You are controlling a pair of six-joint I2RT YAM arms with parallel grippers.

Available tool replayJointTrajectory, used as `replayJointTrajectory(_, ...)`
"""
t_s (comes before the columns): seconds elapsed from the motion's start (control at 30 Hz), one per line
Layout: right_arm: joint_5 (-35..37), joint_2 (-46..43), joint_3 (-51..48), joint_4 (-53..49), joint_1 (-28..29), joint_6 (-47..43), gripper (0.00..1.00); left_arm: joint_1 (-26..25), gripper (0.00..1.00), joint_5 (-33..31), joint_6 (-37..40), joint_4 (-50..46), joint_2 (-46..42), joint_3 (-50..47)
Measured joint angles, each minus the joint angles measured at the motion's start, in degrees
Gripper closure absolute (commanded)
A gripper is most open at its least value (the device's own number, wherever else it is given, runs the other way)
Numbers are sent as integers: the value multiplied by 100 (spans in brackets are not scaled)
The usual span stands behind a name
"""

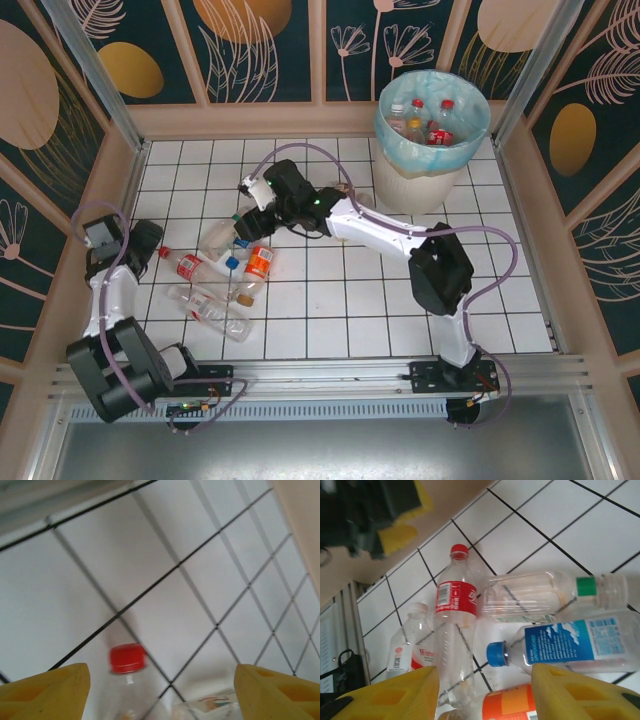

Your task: Put the plastic bottles in the bin

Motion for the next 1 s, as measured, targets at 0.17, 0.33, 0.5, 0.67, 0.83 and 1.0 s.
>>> replayJointTrajectory(0.17,-48,-442,-758,240,-22,42,48,144,27,286,-61,37,352,-111)
replayJointTrajectory(0.33,-107,-688,-1141,400,-157,39,48,144,30,551,-61,195,682,-111)
replayJointTrajectory(0.5,-214,-802,-1434,621,-428,59,48,144,33,721,-22,234,1014,-111)
replayJointTrajectory(0.67,-282,-802,-1580,697,-632,59,48,144,34,833,7,249,1172,-111)
replayJointTrajectory(0.83,-299,-802,-1589,702,-688,59,48,144,39,909,57,387,1405,-107)
replayJointTrajectory(1.0,-299,-802,-1589,713,-697,61,48,144,44,1025,79,463,1755,4)
